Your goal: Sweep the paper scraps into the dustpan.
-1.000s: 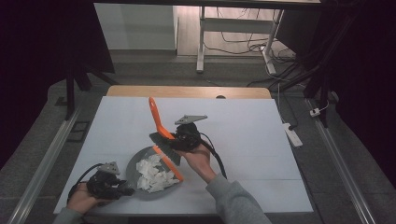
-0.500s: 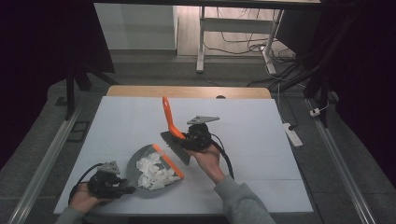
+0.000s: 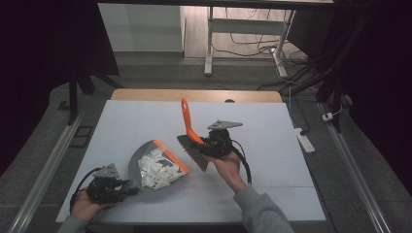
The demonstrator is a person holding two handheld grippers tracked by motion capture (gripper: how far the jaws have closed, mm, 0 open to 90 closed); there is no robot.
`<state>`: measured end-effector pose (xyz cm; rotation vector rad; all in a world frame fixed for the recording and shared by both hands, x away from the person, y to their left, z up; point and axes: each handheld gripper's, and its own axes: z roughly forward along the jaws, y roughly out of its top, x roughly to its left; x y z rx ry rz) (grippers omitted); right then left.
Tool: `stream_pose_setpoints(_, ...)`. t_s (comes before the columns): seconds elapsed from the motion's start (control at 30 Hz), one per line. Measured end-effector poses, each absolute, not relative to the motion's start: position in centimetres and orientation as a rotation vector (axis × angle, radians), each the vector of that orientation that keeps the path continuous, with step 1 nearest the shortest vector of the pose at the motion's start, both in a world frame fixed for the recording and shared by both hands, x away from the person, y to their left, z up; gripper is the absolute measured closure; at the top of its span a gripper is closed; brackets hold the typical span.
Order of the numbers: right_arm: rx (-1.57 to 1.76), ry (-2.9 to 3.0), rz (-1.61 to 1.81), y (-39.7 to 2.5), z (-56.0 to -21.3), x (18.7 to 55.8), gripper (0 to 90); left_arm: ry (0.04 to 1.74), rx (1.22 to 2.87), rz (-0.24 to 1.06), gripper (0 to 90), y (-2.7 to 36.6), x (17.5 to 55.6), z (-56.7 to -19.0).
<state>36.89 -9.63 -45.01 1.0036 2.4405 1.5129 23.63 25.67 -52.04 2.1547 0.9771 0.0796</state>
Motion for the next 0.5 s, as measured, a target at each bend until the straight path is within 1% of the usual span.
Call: stream_pose_setpoints(0.5,1.041,2.413,1.516,-13.4,-45.2,35.9,70.3,1.028,2.091,0.120,61.3,25.7,23.5,-51.6)
